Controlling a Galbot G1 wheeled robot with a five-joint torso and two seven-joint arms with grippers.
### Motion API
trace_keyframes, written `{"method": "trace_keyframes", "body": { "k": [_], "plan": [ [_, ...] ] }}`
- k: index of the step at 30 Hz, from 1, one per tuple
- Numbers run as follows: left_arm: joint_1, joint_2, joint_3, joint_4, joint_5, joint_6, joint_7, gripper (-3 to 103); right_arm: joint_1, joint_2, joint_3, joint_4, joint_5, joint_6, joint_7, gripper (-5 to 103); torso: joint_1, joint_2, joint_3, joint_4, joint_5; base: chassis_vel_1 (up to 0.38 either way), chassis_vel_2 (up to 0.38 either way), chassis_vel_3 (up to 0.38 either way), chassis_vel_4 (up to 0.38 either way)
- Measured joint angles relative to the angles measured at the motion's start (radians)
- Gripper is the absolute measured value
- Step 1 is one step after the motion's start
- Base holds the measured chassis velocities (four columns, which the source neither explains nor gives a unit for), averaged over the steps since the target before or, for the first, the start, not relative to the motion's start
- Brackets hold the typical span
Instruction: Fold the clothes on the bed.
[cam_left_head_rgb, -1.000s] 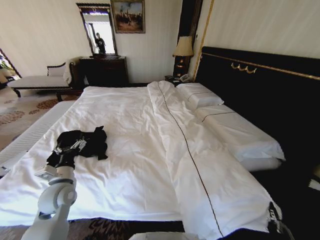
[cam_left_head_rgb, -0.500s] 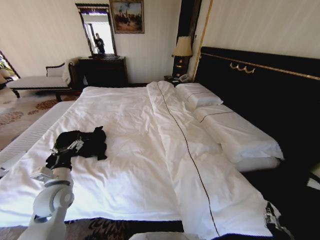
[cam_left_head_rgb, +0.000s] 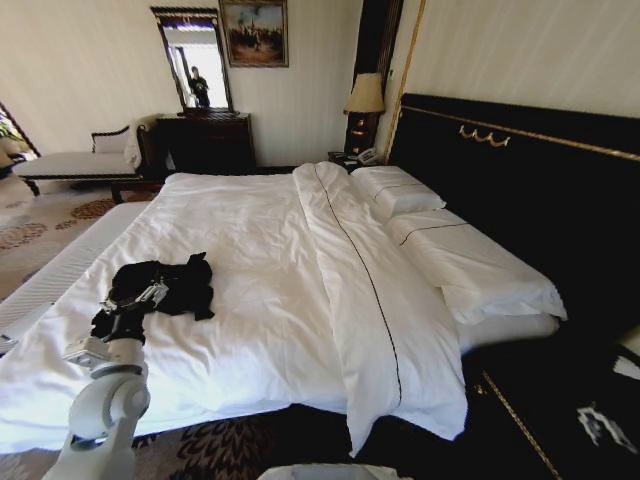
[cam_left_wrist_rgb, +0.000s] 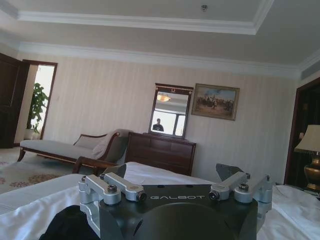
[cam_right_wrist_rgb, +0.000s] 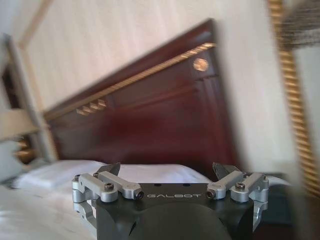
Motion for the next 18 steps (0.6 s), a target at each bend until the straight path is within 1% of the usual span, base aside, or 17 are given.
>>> {"method": "trace_keyframes", "body": {
  "k": [1, 4, 5, 6, 7, 9, 10, 11, 12, 14, 15, 16, 17, 18],
  "plan": [
    [0.0, 0.0, 0.0, 0.0, 0.0, 0.0, 0.0, 100, 0.0, 0.0, 0.0, 0.0, 0.0, 0.0, 0.0, 100, 0.0, 0.0, 0.0, 0.0, 0.0, 0.0, 0.0, 0.0, 0.0],
    [0.027, 0.023, -0.029, -0.042, -0.001, 0.023, -0.021, 100, 0.074, -0.099, 0.03, -0.007, 0.054, 0.0, -0.13, 100, 0.0, 0.0, 0.0, -0.0001, 0.0001, 0.0, 0.0, 0.0, 0.0],
    [0.039, 0.04, -0.05, -0.062, -0.008, 0.038, -0.034, 100, 0.119, -0.149, 0.04, -0.023, 0.075, -0.004, -0.186, 100, 0.0, 0.0, 0.0, 0.0001, 0.0004, 0.0, 0.0, 0.0, 0.0],
    [0.043, 0.05, -0.058, -0.07, -0.014, 0.047, -0.041, 100, 0.136, -0.171, 0.044, -0.032, 0.083, -0.007, -0.204, 100, 0.0, 0.0, 0.0, 0.0005, 0.0004, 0.0, 0.0, 0.0, 0.0],
    [0.043, 0.05, -0.058, -0.07, -0.014, 0.047, -0.041, 100, 0.136, -0.171, 0.044, -0.032, 0.083, -0.007, -0.204, 100, 0.0, 0.0, 0.0, 0.0005, 0.0004, 0.0, 0.0, 0.0, 0.0],
    [0.042, 0.101, -0.07, -0.092, -0.046, 0.085, -0.065, 100, 0.193, -0.256, 0.067, -0.064, 0.118, -0.01, -0.259, 100, 0.0, 0.0, 0.0, 0.0005, 0.0004, 0.0, 0.0, 0.0, 0.0],
    [0.043, 0.121, -0.074, -0.101, -0.061, 0.098, -0.071, 100, 0.211, -0.291, 0.073, -0.074, 0.137, -0.01, -0.269, 100, 0.0, 0.0, 0.0, -0.0008, 0.0003, 0.0, 0.0, 0.0, 0.0],
    [0.053, 0.139, -0.088, -0.117, -0.082, 0.112, -0.074, 100, 0.238, -0.34, 0.073, -0.086, 0.166, -0.01, -0.276, 100, 0.0, 0.0, 0.0, -0.0022, 0.0001, 0.0, 0.0, 0.0, 0.0],
    [0.053, 0.139, -0.088, -0.117, -0.082, 0.112, -0.074, 100, 0.238, -0.34, 0.073, -0.086, 0.166, -0.01, -0.276, 100, 0.0, 0.0, 0.0, -0.0022, 0.0001, 0.0, 0.0, 0.0, 0.0],
    [0.099, 0.153, -0.141, -0.149, -0.123, 0.129, -0.077, 100, 0.31, -0.431, 0.041, -0.117, 0.218, -0.01, -0.278, 100, 0.0, 0.0, 0.0, -0.0003, -0.0002, 0.0, 0.0, 0.0, 0.0],
    [0.135, 0.154, -0.182, -0.171, -0.149, 0.136, -0.08, 100, 0.366, -0.476, -0.002, -0.143, 0.237, -0.01, -0.278, 100, 0.0, 0.0, 0.0, 0.0004, 0.0003, 0.0, 0.0, 0.0, 0.0],
    [0.155, 0.153, -0.206, -0.184, -0.163, 0.139, -0.083, 100, 0.4, -0.498, -0.031, -0.159, 0.239, -0.01, -0.276, 100, 0.0, 0.0, 0.0, 0.0008, 0.0002, 0.0, 0.0, 0.0, 0.0],
    [0.155, 0.153, -0.206, -0.184, -0.163, 0.139, -0.083, 100, 0.4, -0.498, -0.031, -0.159, 0.239, -0.01, -0.276, 100, 0.0, 0.0, 0.0, 0.0008, 0.0002, 0.0, 0.0, 0.0, 0.0],
    [0.167, 0.152, -0.222, -0.192, -0.171, 0.142, -0.085, 100, 0.429, -0.514, -0.058, -0.172, 0.238, -0.011, -0.272, 100, 0.0, 0.0, 0.0, 0.0008, 0.0003, 0.0, 0.0, 0.0, 0.0]
  ]
}}
